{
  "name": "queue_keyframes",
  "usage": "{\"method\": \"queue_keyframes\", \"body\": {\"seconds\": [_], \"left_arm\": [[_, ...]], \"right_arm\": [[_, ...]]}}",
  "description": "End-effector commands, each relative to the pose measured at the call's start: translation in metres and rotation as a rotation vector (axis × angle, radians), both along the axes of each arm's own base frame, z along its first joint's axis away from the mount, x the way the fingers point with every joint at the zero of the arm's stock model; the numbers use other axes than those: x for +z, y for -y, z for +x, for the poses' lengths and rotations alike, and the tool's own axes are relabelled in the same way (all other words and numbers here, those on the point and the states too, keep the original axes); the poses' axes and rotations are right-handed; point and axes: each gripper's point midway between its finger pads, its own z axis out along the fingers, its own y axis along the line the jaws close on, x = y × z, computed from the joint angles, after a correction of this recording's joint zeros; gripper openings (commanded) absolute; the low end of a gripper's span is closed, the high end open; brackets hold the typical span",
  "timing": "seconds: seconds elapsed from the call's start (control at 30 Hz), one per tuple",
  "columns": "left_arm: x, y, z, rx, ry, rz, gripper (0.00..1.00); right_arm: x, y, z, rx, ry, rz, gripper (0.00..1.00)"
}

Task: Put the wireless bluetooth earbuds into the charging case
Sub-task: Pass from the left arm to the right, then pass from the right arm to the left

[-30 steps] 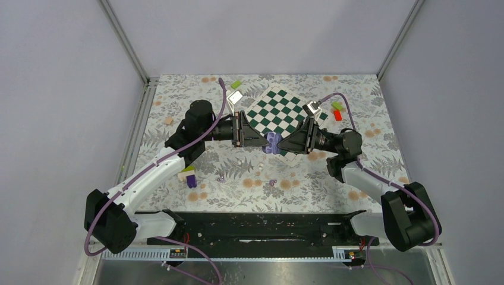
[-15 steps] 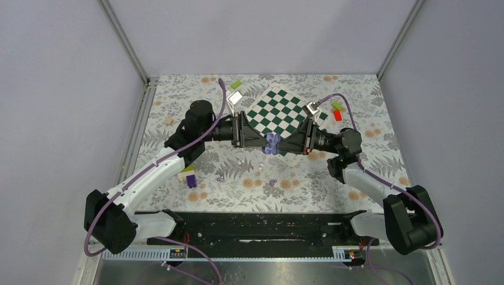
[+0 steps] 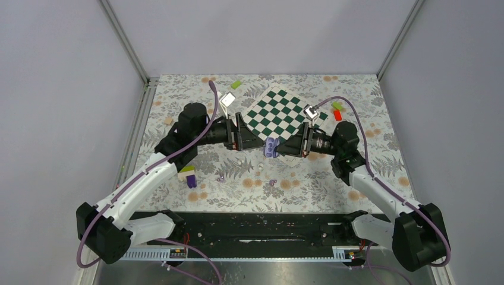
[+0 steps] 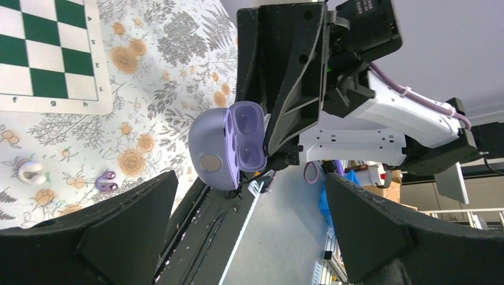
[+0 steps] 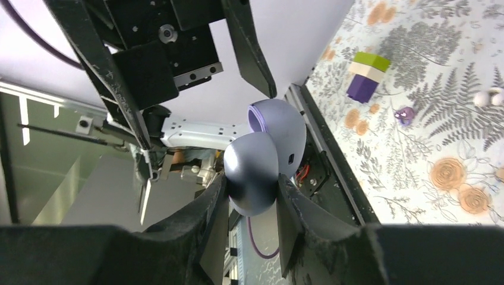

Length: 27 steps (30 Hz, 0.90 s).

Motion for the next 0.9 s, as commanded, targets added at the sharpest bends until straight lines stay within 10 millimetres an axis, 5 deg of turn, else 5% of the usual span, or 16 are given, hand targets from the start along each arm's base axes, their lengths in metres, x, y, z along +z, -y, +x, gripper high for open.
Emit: {"method": "queue_keyframes", "body": {"seconds": [0.0, 0.33, 0.87], "left_arm": [[0.010, -0.006, 0.008, 0.047, 0.065, 0.017, 0.98], [-0.007, -0.009, 0.011, 0.083, 0.011, 0.040, 0.99], [-0.038, -0.001, 0.012, 0.035, -0.033, 0.067, 0.94]], "right_arm": [[-0.008, 0.003, 0.004, -0.044, 0.036, -0.113, 0.00], [-0.033, 0.007, 0.008, -0.087, -0.022, -0.191, 0.00], [-0.028, 0.007, 0.014, -0.116, -0.109, -0.212, 0.00]]}}
